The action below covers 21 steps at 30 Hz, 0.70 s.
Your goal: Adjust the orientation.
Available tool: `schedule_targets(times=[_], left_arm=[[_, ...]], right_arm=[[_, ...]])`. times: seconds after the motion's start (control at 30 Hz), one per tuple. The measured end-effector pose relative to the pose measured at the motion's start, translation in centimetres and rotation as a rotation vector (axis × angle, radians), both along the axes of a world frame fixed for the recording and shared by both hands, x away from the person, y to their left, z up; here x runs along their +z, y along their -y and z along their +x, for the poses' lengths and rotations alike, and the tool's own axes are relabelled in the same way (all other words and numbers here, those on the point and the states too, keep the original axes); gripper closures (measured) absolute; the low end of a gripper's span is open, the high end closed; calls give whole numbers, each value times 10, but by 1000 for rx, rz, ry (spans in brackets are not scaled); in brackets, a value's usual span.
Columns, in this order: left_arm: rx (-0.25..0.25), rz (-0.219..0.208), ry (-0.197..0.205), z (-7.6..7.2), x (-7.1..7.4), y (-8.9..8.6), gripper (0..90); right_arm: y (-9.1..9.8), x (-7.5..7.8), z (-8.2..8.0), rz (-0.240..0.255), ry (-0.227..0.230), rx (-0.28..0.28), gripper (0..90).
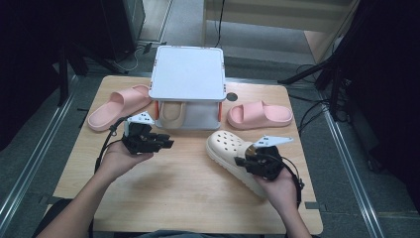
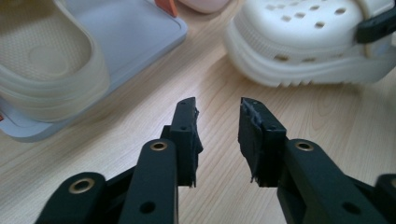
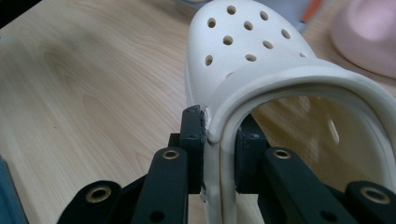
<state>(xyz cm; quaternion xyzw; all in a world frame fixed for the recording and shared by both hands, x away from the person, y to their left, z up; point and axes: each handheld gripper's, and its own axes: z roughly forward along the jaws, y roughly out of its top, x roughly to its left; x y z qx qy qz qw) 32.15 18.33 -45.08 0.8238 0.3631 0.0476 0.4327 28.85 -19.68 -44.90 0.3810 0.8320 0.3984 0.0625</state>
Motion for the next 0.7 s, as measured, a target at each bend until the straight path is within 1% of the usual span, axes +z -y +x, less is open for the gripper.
schedule_targets(times=[0.03,0.07,0.1,0.13,0.23,0.27,0.3,0.33,0.4,0.43,0.5,0.57,0.67,0.7], left_arm=[[0,0,0,0,0,0,682],[4,2,3,-2,-1,0,683],[5,3,1,-3,-2,0,682],[5,3,1,-3,-2,0,682],[3,14,-7,-5,-7,2,680],[3,19,-8,-7,-8,4,677],[-1,23,-11,-7,-10,5,677],[-4,28,-13,-8,-12,6,677],[-3,38,-15,-9,-15,10,686],[-6,45,-17,-9,-16,11,686],[-9,52,-17,-10,-19,14,689],[-19,65,-19,-12,-22,17,689],[-17,67,-17,-13,-23,18,688],[-17,67,-17,-13,-23,18,687]], right_arm=[[0,0,0,0,0,0,784],[-13,0,4,5,-4,29,784],[-20,0,5,2,-7,40,784],[-20,0,5,2,-7,40,784],[-38,-2,11,1,-5,77,783],[-48,-3,14,-1,-6,99,783],[-48,-3,14,-1,-6,99,783],[-53,-3,16,-2,-5,111,783],[-67,-6,20,-2,-18,129,783],[-67,-6,20,-2,-18,129,783],[-78,-10,24,-12,-22,148,783],[-84,-12,26,-14,-26,159,783],[-94,-16,27,-22,-34,174,782],[-94,-16,27,-22,-34,174,782]])
